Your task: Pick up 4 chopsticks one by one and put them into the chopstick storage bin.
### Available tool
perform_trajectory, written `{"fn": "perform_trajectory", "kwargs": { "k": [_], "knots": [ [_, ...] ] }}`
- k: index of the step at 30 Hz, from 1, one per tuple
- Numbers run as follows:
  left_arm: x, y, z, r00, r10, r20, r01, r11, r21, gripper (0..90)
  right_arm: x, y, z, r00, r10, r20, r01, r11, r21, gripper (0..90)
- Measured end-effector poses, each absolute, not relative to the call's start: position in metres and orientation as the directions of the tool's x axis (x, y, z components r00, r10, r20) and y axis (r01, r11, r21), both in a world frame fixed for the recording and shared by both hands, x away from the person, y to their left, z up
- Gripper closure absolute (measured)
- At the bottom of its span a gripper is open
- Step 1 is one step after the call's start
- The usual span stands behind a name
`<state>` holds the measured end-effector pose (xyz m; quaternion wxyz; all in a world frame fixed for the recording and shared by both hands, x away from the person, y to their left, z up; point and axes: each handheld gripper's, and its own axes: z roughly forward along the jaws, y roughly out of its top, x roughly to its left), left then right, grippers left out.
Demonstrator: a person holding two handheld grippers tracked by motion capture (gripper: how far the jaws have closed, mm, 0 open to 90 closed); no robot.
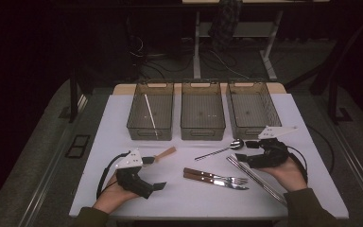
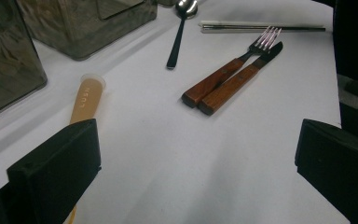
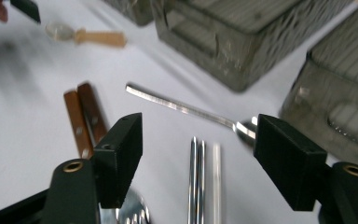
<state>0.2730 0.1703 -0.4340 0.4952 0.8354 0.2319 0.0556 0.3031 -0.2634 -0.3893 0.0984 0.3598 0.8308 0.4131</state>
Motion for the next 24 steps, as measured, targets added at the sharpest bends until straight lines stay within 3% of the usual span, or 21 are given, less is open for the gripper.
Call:
{"fn": "perform_trajectory", "kwargs": {
  "k": [13, 24],
  "knots": [
    [0.274, 0.170, -0.435, 0.887, 0.442, -0.135, 0.334, -0.411, 0.849, 0.0, 0.276, -0.291, -0.402, -0.703, 0.698, 0.138, 0.569, 0.436, 0.698, 50.4],
    [0.273, 0.169, -0.435, 0.887, 0.444, -0.126, 0.332, -0.424, 0.842, 0.0, 0.265, -0.310, -0.421, -0.672, 0.727, 0.143, 0.620, 0.446, 0.646, 57.1]
  ]
}}
